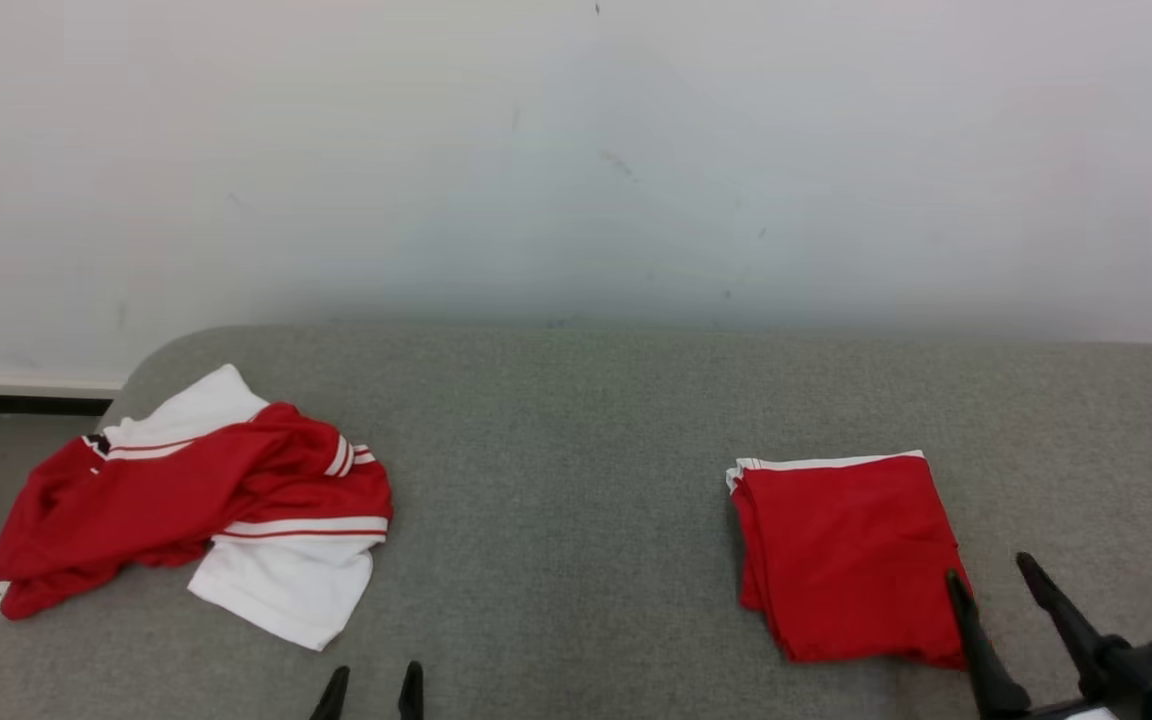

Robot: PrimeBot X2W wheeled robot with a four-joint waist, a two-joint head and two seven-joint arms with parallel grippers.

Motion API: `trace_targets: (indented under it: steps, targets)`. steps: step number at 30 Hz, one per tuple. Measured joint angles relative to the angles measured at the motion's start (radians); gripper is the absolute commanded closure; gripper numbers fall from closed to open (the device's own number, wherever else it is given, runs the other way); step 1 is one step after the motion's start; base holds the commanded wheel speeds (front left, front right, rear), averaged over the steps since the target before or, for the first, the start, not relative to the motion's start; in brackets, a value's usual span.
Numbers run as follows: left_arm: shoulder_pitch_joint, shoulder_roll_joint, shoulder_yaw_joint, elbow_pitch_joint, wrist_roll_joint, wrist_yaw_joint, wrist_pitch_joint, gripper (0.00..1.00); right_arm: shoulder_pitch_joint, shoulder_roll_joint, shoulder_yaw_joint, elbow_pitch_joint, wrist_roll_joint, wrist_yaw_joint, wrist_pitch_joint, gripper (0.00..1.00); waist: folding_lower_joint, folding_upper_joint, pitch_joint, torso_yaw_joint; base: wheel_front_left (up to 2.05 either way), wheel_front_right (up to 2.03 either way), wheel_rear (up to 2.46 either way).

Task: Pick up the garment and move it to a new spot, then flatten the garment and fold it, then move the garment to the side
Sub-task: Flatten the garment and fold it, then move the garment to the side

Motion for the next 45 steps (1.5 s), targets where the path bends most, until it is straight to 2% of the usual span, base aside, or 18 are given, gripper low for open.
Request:
trace_targets:
  steps: [5,10,19,23,26,29,33,37,40,45]
  targets:
    - [0.016,0.000,0.007,-0.007,-0.001,0.000,0.000,0.00,0.103,-0.012,-0.091,-0.096,-0.005,0.000,0.000,0.00,0.0000,0.0000,-0.025,-0.010,0.00,0.00,0.00]
    - [0.036,0.000,0.001,-0.009,-0.001,-0.002,0.000,0.00,0.195,0.003,-0.137,-0.112,-0.007,0.000,-0.002,0.00,0.0000,0.0000,-0.045,-0.019,0.00,0.00,0.00]
    - [0.053,0.000,0.002,-0.006,-0.001,0.001,0.000,0.00,0.236,0.024,-0.149,-0.051,0.019,0.000,-0.002,0.00,0.0000,0.0000,-0.058,-0.029,0.00,0.00,0.00]
    - [0.055,0.000,0.001,-0.005,-0.004,0.006,0.000,0.00,0.209,0.024,-0.117,0.010,0.146,0.000,0.014,0.00,0.0000,0.0000,-0.050,-0.032,0.00,0.00,0.00]
    - [0.054,0.000,-0.006,-0.003,-0.005,0.007,0.000,0.00,0.134,0.000,-0.107,0.017,0.263,0.000,0.097,0.00,0.0000,0.0000,-0.034,-0.033,0.00,0.00,0.00]
    - [0.048,0.000,-0.020,0.004,-0.005,0.007,0.000,0.00,0.063,-0.050,-0.082,0.011,0.353,0.000,0.222,0.00,0.0000,0.0000,-0.011,-0.029,0.00,0.00,0.00]
    - [0.027,0.000,-0.032,0.018,-0.004,0.003,0.000,0.00,-0.042,-0.108,-0.081,0.039,0.459,0.000,0.423,0.00,0.0000,0.0000,0.026,-0.012,0.00,0.00,0.00]
    - [0.012,0.000,-0.047,0.042,0.005,0.001,0.000,0.00,-0.126,-0.137,-0.059,0.062,0.558,0.000,0.607,0.00,0.0000,0.0000,0.059,0.020,0.00,0.00,0.00]
    - [-0.018,0.000,-0.058,0.045,0.011,-0.002,0.000,0.00,-0.179,-0.162,-0.058,0.091,0.584,0.000,0.687,0.00,0.0001,0.0000,0.093,0.047,0.00,0.00,0.00]
    - [-0.047,0.000,-0.067,0.054,0.014,-0.001,0.000,0.00,-0.247,-0.191,-0.072,0.176,0.585,0.000,0.752,0.00,0.0001,0.0000,0.154,0.102,0.00,0.00,0.00]
